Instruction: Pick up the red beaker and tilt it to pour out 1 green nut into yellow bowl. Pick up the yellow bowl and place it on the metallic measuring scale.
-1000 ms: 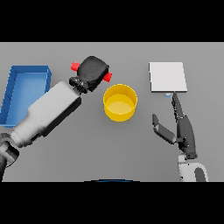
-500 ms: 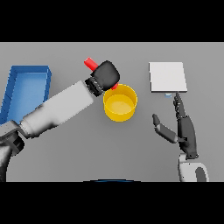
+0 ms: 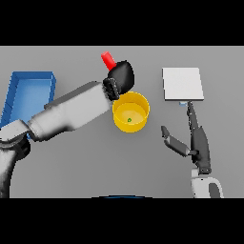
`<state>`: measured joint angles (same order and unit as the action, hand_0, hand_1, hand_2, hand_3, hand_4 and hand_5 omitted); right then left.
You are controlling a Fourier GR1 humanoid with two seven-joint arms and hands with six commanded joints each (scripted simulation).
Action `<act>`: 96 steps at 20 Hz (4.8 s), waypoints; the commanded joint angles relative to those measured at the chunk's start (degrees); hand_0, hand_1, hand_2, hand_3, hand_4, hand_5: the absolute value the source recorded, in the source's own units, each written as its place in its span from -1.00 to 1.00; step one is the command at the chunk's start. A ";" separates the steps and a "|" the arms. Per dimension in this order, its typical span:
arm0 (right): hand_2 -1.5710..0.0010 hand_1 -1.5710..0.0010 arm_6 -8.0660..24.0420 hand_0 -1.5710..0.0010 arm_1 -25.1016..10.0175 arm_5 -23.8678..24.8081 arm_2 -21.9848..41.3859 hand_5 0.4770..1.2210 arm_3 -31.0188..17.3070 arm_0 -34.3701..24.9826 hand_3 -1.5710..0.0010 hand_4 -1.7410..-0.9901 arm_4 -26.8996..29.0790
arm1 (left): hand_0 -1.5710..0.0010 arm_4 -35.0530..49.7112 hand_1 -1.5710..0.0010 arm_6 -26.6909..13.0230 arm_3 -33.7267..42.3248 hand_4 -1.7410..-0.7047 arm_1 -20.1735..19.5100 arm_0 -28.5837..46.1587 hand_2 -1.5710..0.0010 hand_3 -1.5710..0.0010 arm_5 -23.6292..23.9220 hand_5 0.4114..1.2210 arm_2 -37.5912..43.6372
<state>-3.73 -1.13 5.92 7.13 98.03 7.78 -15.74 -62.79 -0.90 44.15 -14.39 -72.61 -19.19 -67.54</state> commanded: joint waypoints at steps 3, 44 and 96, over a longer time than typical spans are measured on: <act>1.00 1.00 -0.49 1.00 -0.45 -0.30 -0.61 -0.70 -0.76 -0.52 1.00 0.40 0.69 | -1.00 -1.38 -1.00 1.76 -1.02 -0.99 0.32 -1.57 -1.00 -1.00 0.15 1.00 -3.10; 1.00 1.00 -4.03 1.00 -3.05 -2.88 -0.15 -0.50 -2.83 -1.96 1.00 0.40 1.00 | -1.00 64.84 -1.00 -29.10 15.05 -1.00 -33.16 30.63 -1.00 -0.84 42.55 1.00 37.43; 1.00 1.00 -3.76 1.00 -20.33 -25.33 21.91 -0.45 -18.77 -36.44 1.00 0.26 -26.09 | 1.00 77.60 1.00 -27.82 25.00 0.82 -37.06 39.11 1.00 1.00 35.79 -0.24 31.30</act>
<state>-7.46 -21.47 -19.41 29.03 79.26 -28.67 -41.84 14.81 -28.71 69.14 -51.46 -33.49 16.61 -36.23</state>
